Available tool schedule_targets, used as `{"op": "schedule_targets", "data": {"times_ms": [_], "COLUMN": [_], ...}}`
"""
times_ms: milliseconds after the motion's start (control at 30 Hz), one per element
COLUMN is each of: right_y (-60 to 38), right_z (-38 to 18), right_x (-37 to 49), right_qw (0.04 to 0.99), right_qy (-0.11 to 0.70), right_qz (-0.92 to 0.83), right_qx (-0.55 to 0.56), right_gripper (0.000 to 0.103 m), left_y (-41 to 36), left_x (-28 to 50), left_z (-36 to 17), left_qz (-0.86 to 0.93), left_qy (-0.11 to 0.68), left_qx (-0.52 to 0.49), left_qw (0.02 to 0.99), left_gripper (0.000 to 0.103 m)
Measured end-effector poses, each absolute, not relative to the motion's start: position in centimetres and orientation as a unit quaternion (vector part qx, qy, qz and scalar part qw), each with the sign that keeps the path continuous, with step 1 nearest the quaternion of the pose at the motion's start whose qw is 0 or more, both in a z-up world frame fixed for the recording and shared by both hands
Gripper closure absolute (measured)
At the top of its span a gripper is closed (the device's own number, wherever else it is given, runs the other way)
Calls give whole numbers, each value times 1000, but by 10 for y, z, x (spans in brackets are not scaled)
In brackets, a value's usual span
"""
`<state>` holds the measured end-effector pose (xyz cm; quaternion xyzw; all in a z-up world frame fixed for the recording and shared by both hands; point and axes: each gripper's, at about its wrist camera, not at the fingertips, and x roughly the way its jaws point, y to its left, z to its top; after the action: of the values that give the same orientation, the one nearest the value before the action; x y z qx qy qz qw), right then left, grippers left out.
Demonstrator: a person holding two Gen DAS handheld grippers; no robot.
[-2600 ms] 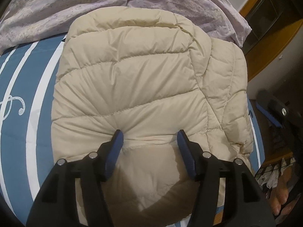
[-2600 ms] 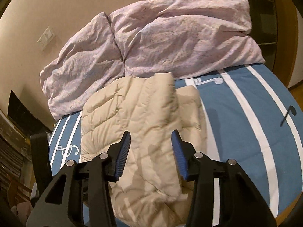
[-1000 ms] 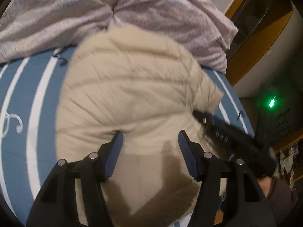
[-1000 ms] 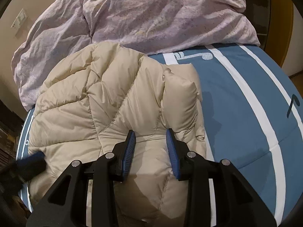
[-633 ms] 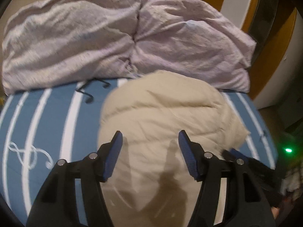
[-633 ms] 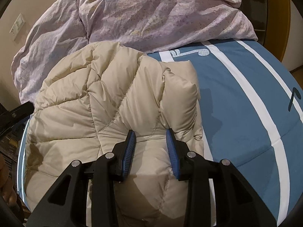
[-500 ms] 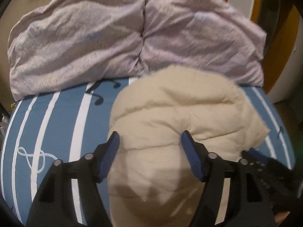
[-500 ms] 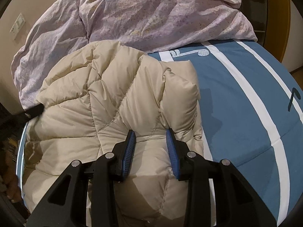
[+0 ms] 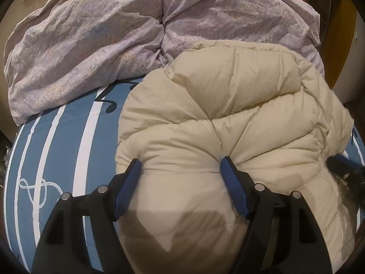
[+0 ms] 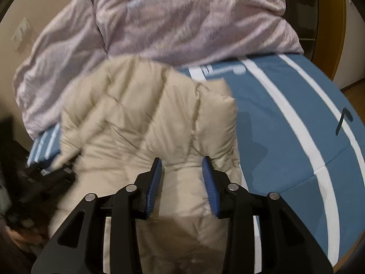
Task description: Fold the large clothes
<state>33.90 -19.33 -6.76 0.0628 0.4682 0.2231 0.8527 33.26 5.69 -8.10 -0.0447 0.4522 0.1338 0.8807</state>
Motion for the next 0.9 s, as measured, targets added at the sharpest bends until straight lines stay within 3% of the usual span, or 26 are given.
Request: {"op": "schedule_targets", "data": {"times_ms": [200,433,600,900], "right_y": [-176,-163,-155,-157], "right_z": [-37,-78,-91,-104], "right_x": [345,363,344,349], "right_qw": [877,877,896,902], "right_qy": [412,432,395,380], "right_qz": [242,208,197,203], "right_qx": [42,-4,-42,-15], "right_gripper": [50,50,49,48], "left_y": [56,63,68,64], "left_x": [334,333,332,328], "left_z": [-81,-83,-86,-85], "left_qz": [135,138,141,166], "left_qy": [454,449,436,399], "left_qx": [-45,-63,-80,-73], "left_qw": [880,880,885,899], "left_gripper": [31,22,17,13]}}
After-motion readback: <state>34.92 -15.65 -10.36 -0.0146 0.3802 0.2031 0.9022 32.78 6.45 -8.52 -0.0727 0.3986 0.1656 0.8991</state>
